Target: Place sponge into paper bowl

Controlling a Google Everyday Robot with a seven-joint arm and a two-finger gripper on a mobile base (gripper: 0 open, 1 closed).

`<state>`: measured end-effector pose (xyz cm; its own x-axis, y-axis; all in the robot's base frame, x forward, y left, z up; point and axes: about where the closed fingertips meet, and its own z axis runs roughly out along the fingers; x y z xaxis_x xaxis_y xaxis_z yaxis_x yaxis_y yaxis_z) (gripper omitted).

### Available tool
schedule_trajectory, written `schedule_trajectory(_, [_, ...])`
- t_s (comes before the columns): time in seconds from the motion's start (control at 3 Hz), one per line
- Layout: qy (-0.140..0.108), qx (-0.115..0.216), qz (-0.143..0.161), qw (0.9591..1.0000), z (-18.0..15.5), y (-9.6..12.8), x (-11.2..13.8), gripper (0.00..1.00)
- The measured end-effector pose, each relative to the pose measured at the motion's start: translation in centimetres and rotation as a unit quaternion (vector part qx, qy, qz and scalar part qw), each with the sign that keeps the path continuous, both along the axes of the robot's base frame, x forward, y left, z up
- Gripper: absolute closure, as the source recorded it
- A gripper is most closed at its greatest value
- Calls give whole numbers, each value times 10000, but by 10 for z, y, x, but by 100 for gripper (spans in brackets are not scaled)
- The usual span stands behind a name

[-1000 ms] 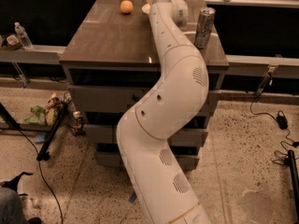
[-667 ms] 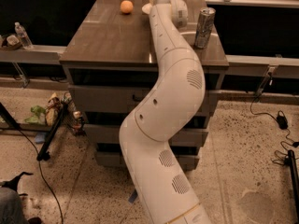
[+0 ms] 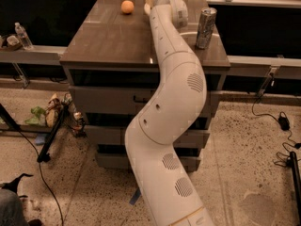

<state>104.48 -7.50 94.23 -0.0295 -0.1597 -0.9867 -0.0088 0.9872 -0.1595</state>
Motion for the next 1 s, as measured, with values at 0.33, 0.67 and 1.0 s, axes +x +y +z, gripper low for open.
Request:
schedule_trajectory(0.33, [-30, -67, 96, 9999, 1, 6, 1, 0])
schedule_trajectory(0.67, [-71, -94, 153, 9998, 6, 8, 1, 0])
schedule_trajectory(1.0, [-50, -329, 261, 9991, 34, -1, -10, 0])
